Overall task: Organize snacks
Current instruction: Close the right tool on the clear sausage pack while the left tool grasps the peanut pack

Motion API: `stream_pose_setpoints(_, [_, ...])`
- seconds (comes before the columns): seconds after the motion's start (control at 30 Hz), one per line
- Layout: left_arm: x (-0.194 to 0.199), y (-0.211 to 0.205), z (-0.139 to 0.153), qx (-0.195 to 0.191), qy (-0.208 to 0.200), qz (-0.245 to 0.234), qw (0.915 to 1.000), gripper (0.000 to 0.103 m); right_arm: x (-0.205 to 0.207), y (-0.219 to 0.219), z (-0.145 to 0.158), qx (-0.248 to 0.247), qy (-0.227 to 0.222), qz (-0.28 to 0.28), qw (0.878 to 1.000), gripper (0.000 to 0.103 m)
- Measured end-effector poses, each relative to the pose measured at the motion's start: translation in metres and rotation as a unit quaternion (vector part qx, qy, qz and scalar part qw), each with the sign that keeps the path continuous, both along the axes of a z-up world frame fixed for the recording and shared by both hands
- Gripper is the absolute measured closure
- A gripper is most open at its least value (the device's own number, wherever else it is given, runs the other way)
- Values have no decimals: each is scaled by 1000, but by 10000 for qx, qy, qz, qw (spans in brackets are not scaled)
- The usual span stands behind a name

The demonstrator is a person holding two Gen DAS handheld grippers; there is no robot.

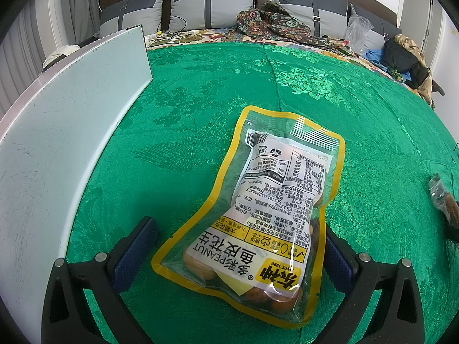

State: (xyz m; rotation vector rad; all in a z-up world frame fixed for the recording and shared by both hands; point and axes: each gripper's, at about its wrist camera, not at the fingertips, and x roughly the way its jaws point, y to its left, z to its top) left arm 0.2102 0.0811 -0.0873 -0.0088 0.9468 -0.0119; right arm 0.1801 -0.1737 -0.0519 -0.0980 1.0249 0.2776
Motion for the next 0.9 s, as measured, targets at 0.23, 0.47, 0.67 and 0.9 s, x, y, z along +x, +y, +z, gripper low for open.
stream_pose_setpoints(0.23, [0,0,0,1,0,0,10000,0,18,0,-10,-425,632,51,9971,53])
stream_pose_setpoints(0.47, [4,0,2,16,248,-224,9994,0,15,-16,3,172,998,-419,9940,59])
stream_pose_setpoints(0.67, [9,-9,14,24,775,-1121,9907,33,-21,-33,26,1543,958,-860,9796,59])
stream_pose_setpoints(0.9, [-37,1,32,-561,627,-1126,9901,37,-64,-35,35,2493,954,-980,9587,59])
